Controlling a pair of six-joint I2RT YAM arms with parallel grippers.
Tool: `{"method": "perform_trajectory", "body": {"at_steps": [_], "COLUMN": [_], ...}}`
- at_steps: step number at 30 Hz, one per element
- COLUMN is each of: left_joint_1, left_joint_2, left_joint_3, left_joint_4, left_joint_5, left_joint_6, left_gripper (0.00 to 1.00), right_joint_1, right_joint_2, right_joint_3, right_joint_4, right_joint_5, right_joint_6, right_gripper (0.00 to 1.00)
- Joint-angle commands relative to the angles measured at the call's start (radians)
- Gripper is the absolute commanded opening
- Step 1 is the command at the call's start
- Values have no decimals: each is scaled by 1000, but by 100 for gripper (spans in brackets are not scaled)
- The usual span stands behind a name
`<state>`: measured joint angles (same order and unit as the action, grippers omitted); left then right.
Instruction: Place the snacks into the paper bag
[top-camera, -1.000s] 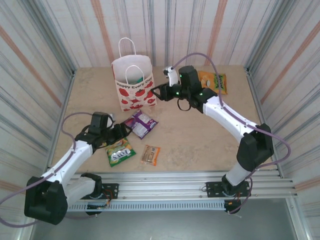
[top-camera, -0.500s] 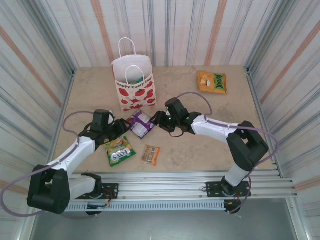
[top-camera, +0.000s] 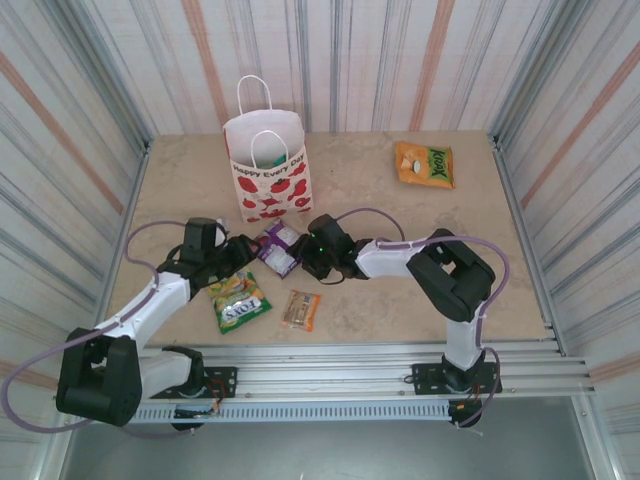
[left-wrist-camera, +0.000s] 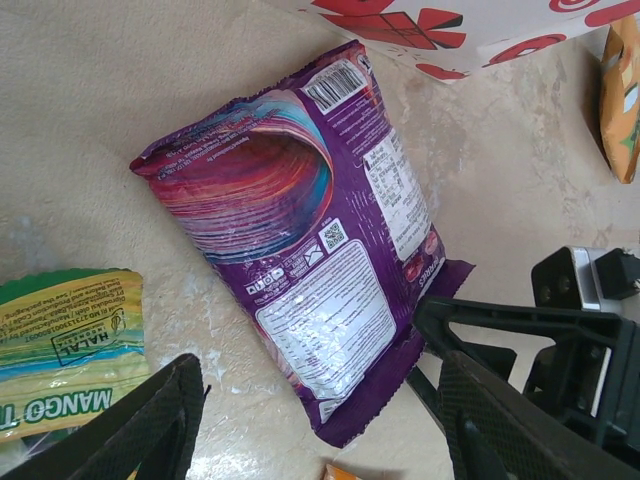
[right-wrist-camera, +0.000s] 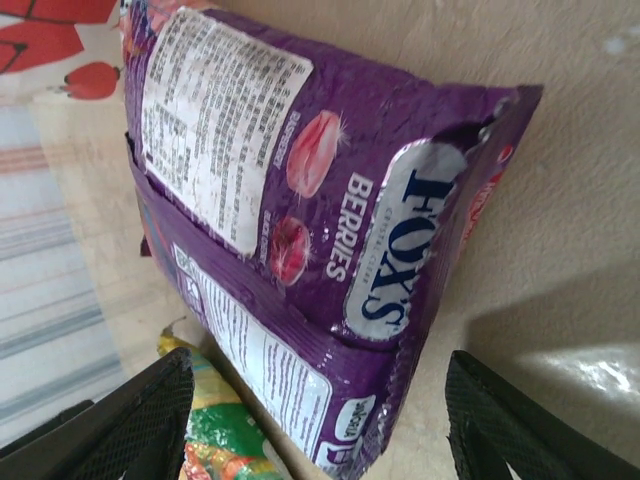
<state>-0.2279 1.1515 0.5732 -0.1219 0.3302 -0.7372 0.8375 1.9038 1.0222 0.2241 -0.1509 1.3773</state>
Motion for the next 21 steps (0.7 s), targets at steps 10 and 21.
{"method": "perform_trajectory", "body": {"at_steps": [10,21], "left_joint_1": [16,18], "left_joint_2": [-11,-18], "left_joint_3": [-6,41], "left_joint_4": [2,-58], "left_joint_5": [10,24], "left_joint_6": [31,91], "left_gripper": [66,66], "right_joint_1": [-11,-2], "right_joint_2": [73,-46], "right_joint_3": [-6,-51], "right_joint_4": [49,-56], "right_joint_5": [55,102], "right_joint_6": [43,-81], "right_gripper": [33,0]}}
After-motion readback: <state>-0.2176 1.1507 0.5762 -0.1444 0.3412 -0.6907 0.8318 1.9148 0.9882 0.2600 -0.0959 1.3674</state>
